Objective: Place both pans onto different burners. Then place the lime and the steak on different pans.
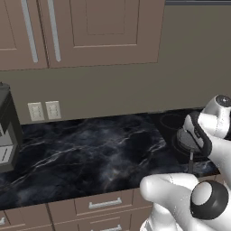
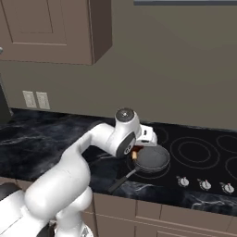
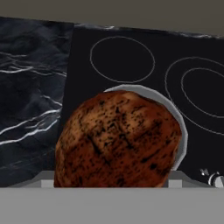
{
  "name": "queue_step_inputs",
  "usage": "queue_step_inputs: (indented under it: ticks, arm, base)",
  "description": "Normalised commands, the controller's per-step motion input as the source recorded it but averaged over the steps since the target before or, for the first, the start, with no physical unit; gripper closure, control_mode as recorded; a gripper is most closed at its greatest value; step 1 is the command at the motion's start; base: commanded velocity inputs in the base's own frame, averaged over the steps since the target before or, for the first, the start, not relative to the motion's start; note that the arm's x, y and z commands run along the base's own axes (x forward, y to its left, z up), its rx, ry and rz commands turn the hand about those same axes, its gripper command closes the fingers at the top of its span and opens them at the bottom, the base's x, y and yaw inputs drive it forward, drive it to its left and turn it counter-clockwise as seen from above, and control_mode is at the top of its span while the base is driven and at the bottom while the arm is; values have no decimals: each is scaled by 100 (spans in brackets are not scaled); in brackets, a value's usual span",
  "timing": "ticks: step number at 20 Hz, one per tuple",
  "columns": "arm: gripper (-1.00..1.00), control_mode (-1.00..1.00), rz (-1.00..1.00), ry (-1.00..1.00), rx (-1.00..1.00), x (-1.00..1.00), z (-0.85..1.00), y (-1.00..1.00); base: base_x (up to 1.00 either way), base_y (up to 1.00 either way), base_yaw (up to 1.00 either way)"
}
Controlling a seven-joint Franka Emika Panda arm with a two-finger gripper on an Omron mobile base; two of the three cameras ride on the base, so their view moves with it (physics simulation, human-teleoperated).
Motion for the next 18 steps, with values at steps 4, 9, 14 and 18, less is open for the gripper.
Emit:
queue_step_inputs:
  ticks: [4,9,14,18]
  arm:
    - [100,-100,0,0,1,5,-31,-29]
    - [100,-100,0,0,7,15,-22,-27]
    - [100,-100,0,0,9,22,-12,-12]
    - [100,-100,0,0,5,22,-16,-12]
  base:
    - [0,0,0]
    - [0,0,0]
    - [0,0,0]
    - [0,0,0]
